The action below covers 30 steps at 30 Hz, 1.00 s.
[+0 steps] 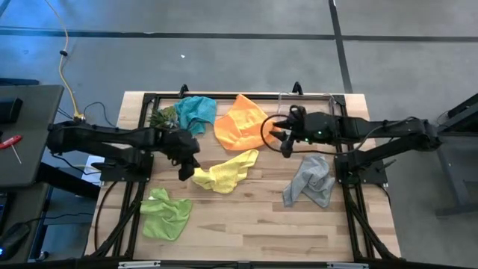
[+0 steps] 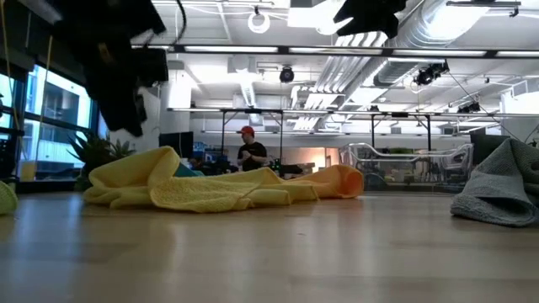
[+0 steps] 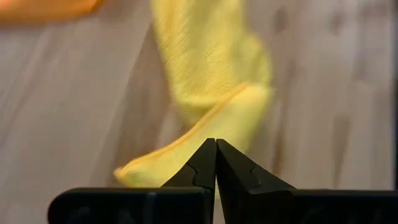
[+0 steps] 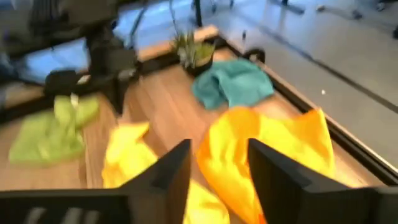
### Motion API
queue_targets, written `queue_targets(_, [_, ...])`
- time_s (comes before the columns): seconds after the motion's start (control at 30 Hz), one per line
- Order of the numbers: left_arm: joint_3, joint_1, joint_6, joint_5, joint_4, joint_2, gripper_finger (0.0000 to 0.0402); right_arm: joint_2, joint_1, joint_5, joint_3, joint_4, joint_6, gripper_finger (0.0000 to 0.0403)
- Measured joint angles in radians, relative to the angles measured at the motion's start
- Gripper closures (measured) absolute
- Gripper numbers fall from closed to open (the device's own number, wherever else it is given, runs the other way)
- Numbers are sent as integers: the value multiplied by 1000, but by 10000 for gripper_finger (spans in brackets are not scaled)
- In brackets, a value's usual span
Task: Fold microfiber towels
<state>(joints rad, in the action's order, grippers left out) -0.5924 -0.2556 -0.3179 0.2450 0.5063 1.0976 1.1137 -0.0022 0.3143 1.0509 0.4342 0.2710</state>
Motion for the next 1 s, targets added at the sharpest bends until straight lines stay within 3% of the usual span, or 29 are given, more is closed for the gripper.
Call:
queue_targets(0.13, [0, -74, -15, 34, -6, 104, 401, 5, 4, -7, 19, 87, 32, 190])
queue_targets(0.33, [0, -95, -103, 66, -6, 215, 402, -14, 5, -7, -27, 122, 65, 181])
queue_targets(0.67, [0, -7, -259, -126, -11, 255, 396, -16, -7, -2, -58, 107, 54, 181])
queue_targets(1.0, [0, 17, -308, -167, 29, 224, 292, -16, -27, -2, -58, 107, 25, 181])
